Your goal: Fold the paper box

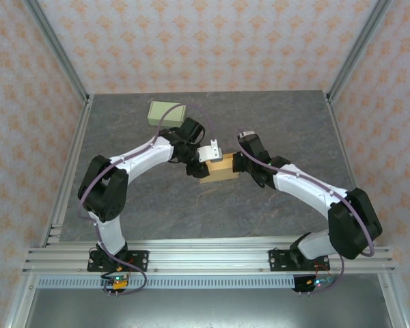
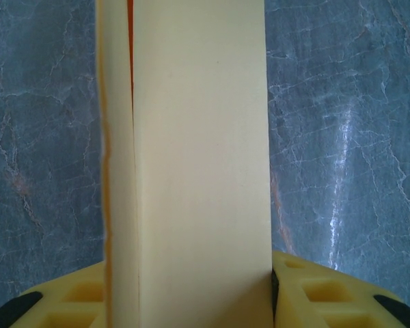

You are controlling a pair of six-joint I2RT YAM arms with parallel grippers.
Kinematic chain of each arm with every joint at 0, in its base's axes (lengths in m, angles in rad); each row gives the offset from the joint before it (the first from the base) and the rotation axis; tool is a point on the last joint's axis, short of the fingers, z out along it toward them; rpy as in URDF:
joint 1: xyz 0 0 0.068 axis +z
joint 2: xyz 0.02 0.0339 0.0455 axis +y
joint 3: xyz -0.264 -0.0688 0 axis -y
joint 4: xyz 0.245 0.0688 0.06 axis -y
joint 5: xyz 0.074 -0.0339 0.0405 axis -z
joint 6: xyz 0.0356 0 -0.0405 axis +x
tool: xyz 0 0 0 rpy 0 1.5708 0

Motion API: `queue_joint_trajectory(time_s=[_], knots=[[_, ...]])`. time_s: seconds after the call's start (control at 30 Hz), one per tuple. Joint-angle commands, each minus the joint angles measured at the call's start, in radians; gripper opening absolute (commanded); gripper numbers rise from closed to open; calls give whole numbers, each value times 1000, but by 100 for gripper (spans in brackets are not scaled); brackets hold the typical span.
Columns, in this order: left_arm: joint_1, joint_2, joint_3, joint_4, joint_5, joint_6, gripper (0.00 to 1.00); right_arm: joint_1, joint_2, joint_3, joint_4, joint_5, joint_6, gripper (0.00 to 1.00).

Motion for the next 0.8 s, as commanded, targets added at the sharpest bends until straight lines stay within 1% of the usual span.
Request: queue_joint_trajectory(time_s=[0.0, 0.1, 0.2, 0.37, 0.57, 0.77], knots=[[-22, 60, -6, -28, -80, 40, 42, 11, 12, -6, -149, -33, -40, 3], [-23, 70, 2, -34, -86, 39, 42, 11, 34, -22, -131, -72, -31, 4], [-25, 70, 10, -43, -95, 46, 42, 12, 44, -28, -114, -101, -12, 9], [-28, 70, 26, -48, -100, 50, 42, 11, 50, 3, -137, -83, -16, 10], [-29, 102, 35, -47, -91, 55, 42, 11, 91, 51, -162, -47, 12, 7], [-29, 96, 35, -38, -64, 45, 42, 12, 116, 67, -136, -91, 51, 2]])
